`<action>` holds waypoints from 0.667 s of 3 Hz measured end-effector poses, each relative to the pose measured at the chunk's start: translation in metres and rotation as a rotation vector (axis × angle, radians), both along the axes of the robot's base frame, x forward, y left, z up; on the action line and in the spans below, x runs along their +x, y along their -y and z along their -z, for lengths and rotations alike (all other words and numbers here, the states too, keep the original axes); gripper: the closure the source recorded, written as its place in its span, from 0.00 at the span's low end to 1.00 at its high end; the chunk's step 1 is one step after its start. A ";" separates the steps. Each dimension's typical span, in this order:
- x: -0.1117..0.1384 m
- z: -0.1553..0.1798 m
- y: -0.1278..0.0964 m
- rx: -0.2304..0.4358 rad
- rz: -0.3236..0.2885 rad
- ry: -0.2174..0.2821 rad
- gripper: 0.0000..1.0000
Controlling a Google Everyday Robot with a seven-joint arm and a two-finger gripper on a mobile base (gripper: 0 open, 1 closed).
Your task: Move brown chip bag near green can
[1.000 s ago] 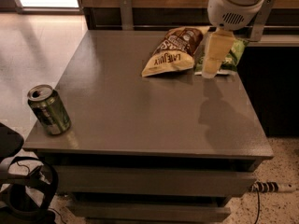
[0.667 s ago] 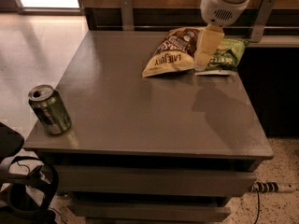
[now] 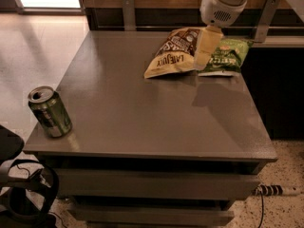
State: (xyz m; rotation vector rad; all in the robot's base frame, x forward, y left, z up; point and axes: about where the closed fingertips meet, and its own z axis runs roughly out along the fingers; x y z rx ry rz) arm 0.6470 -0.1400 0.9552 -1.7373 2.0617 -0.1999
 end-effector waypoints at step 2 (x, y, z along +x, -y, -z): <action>0.032 0.031 -0.035 -0.063 -0.005 -0.045 0.00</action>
Offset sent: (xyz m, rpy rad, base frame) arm 0.0649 0.0678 -0.0606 -0.1083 0.0840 0.0163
